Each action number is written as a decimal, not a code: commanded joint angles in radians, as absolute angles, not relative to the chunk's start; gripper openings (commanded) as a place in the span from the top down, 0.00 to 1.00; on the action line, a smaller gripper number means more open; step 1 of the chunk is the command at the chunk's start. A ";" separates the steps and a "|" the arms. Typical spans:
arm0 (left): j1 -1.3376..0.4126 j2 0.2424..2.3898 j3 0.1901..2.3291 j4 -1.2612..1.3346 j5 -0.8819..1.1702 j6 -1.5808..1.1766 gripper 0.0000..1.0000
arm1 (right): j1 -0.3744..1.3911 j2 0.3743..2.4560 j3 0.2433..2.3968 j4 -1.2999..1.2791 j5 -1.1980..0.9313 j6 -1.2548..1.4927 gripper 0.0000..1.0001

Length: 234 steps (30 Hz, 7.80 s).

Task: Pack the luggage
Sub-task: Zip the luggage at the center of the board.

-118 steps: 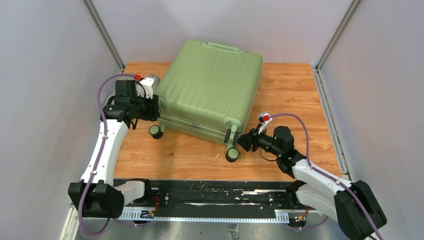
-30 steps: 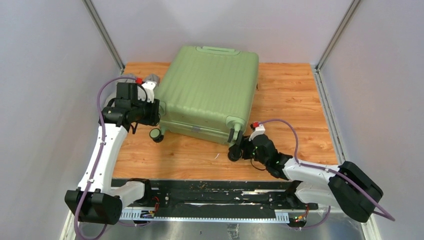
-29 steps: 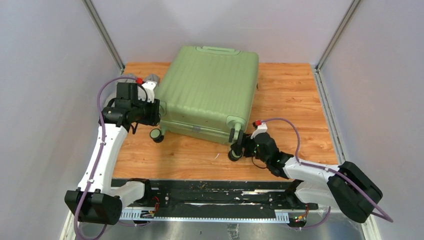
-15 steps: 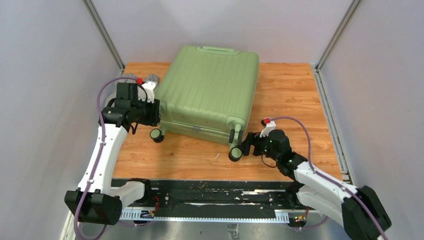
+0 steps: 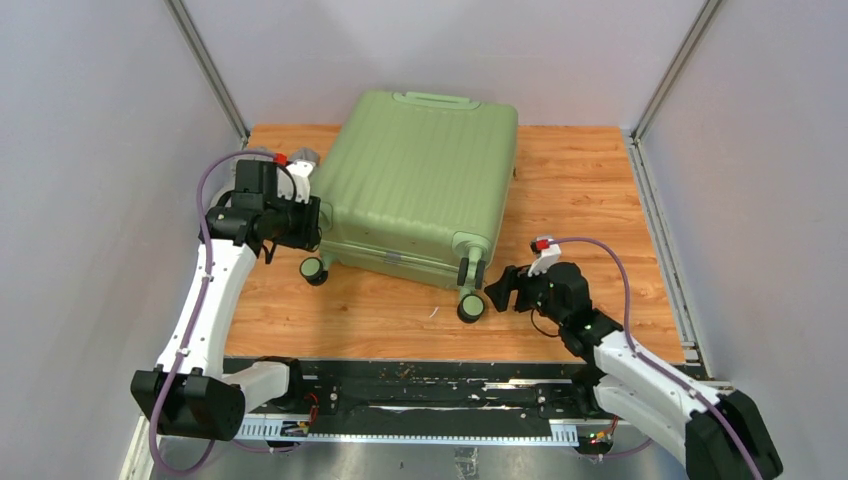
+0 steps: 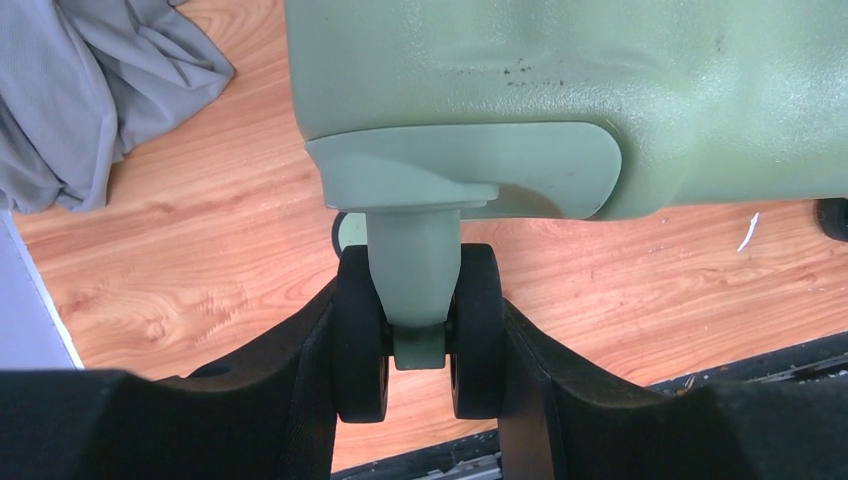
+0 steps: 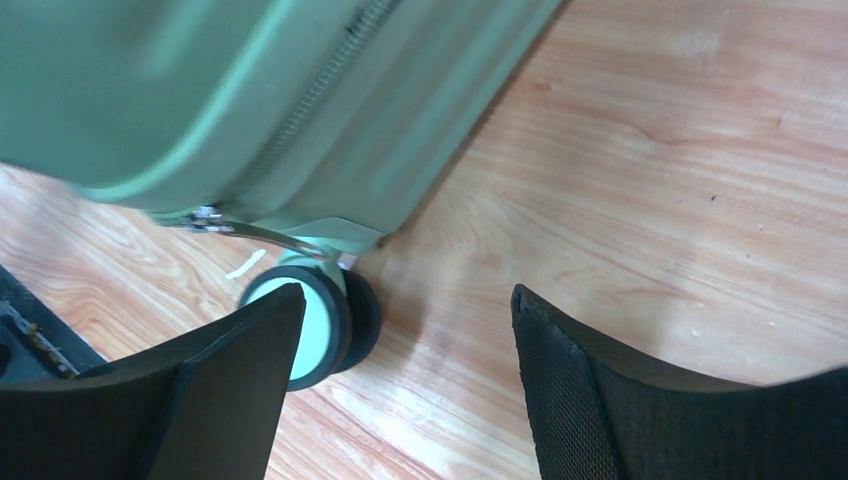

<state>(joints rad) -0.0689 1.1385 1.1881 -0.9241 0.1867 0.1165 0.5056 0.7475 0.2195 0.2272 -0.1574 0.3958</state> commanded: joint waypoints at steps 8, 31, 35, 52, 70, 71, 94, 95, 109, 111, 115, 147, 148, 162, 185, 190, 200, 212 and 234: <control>-0.091 1.120 1.278 -0.802 0.322 0.135 0.99 | 0.486 0.908 0.271 0.459 -0.348 0.356 0.32; -0.094 1.120 1.250 -0.802 0.342 0.098 0.99 | 0.534 0.955 0.261 0.548 -0.326 0.373 1.00; -0.102 1.120 1.244 -0.802 0.339 0.099 0.99 | 0.569 0.944 0.238 0.557 -0.280 0.391 1.00; -0.116 1.105 1.232 -0.798 0.328 0.083 1.00 | 0.907 1.027 0.262 0.596 0.043 0.441 1.00; -0.126 1.089 1.215 -0.798 0.315 0.092 1.00 | 0.992 0.907 0.256 0.392 0.276 0.565 0.70; -0.126 1.089 1.214 -0.798 0.316 0.093 1.00 | 0.990 0.868 0.240 0.357 0.290 0.584 0.66; -0.126 1.062 1.175 -0.796 0.308 0.126 1.00 | 1.035 0.820 0.253 0.423 0.050 0.599 0.96; -0.126 1.062 1.176 -0.796 0.308 0.126 1.00 | 1.055 0.869 0.271 0.447 0.054 0.584 0.97; -0.126 1.027 1.152 -0.798 0.289 0.152 1.00 | 1.067 1.222 0.313 0.504 0.257 0.653 0.99; -0.126 1.016 1.133 -0.798 0.282 0.161 1.00 | 1.041 1.174 0.270 0.488 0.293 0.673 1.00; -0.126 1.003 1.099 -0.798 0.291 0.164 1.00 | 0.988 1.096 0.200 0.452 0.333 0.697 1.00; -0.133 0.904 0.977 -0.829 0.457 0.186 1.00 | 0.616 1.015 0.253 0.250 0.041 0.560 1.00; -0.134 0.905 0.976 -0.820 0.457 0.186 1.00 | 0.613 1.002 0.252 0.249 0.002 0.560 1.00; -0.135 1.021 1.095 -0.714 0.407 0.180 1.00 | 0.520 0.439 0.137 0.103 -0.073 0.525 0.41; -0.137 1.024 1.152 -0.714 0.397 0.149 1.00 | 0.466 0.897 0.237 0.553 -0.332 0.334 0.57; -0.137 1.028 1.146 -0.713 0.397 0.148 1.00 | 0.466 0.928 0.248 0.552 -0.369 0.333 0.73; -0.143 1.032 1.149 -0.714 0.403 0.137 1.00 | 0.466 0.833 0.215 0.514 -0.301 0.340 0.98; -0.162 1.032 1.147 -0.713 0.399 0.120 1.00 | 0.489 0.806 0.170 0.540 -0.340 0.386 1.00; -0.249 1.011 1.105 -0.692 0.428 0.058 1.00 | 0.839 0.995 0.234 0.749 -0.096 0.382 1.00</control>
<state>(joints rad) -0.1768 1.0386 1.0824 -0.8062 0.1249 0.0723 0.7368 0.9531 0.1726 0.6559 -0.0528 0.4103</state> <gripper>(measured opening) 0.494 0.009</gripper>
